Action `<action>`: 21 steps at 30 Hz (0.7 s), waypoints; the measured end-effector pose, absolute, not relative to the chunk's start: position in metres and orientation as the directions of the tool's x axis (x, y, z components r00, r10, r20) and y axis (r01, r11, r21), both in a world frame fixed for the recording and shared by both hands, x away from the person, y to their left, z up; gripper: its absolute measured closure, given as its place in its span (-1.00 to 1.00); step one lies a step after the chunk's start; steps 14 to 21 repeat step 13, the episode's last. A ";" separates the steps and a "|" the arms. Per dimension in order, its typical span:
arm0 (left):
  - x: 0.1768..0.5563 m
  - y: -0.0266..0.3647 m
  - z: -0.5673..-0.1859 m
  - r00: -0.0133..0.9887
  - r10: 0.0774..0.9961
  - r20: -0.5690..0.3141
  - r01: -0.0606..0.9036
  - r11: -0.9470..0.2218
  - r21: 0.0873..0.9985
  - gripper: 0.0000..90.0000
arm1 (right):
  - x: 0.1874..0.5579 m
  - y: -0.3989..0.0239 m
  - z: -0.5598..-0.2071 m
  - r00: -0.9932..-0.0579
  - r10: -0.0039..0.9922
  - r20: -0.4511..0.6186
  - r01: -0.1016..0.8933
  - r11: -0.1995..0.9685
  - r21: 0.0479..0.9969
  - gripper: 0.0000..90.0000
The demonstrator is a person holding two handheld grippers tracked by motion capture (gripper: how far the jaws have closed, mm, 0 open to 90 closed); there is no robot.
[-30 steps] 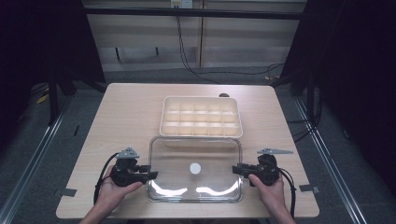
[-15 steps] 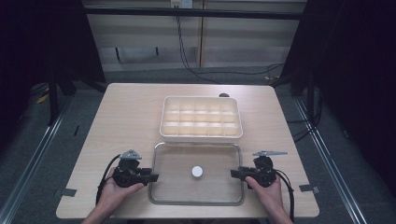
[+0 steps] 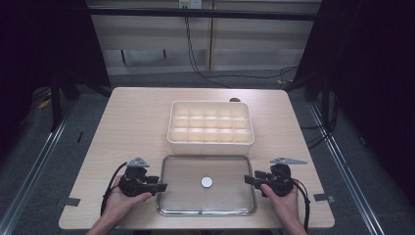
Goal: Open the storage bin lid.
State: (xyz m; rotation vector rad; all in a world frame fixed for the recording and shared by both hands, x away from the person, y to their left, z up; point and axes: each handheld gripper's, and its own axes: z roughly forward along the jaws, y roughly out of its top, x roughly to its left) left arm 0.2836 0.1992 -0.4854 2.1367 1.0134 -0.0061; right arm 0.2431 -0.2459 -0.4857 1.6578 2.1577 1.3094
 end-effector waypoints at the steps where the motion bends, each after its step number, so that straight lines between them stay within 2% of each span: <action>1: 0.284 0.199 -0.485 0.685 0.662 -0.304 0.665 -0.399 0.631 0.01 | 0.242 -0.247 -0.484 -0.401 0.828 0.391 0.723 0.024 0.690 -0.07; 7: 0.272 0.220 -0.466 0.695 0.666 -0.271 0.596 -0.323 0.735 -0.12 | 0.225 -0.261 -0.464 -0.442 0.821 0.361 0.641 0.008 0.768 -0.19; 9: 0.270 0.223 -0.464 0.688 0.673 -0.270 0.592 -0.306 0.746 -0.15 | 0.222 -0.264 -0.461 -0.447 0.822 0.353 0.622 0.002 0.783 -0.20; 10: 0.267 0.230 -0.461 0.688 0.681 -0.249 0.573 -0.299 0.763 -0.19 | 0.216 -0.270 -0.457 -0.439 0.832 0.338 0.600 -0.009 0.800 -0.26; 13: 0.266 0.234 -0.460 0.683 0.688 -0.245 0.566 -0.287 0.773 -0.25 | 0.215 -0.275 -0.456 -0.434 0.843 0.319 0.586 -0.005 0.810 -0.31; 21: 0.266 0.234 -0.460 0.683 0.688 -0.245 0.566 -0.287 0.773 -0.25 | 0.215 -0.275 -0.456 -0.434 0.843 0.319 0.586 -0.005 0.810 -0.31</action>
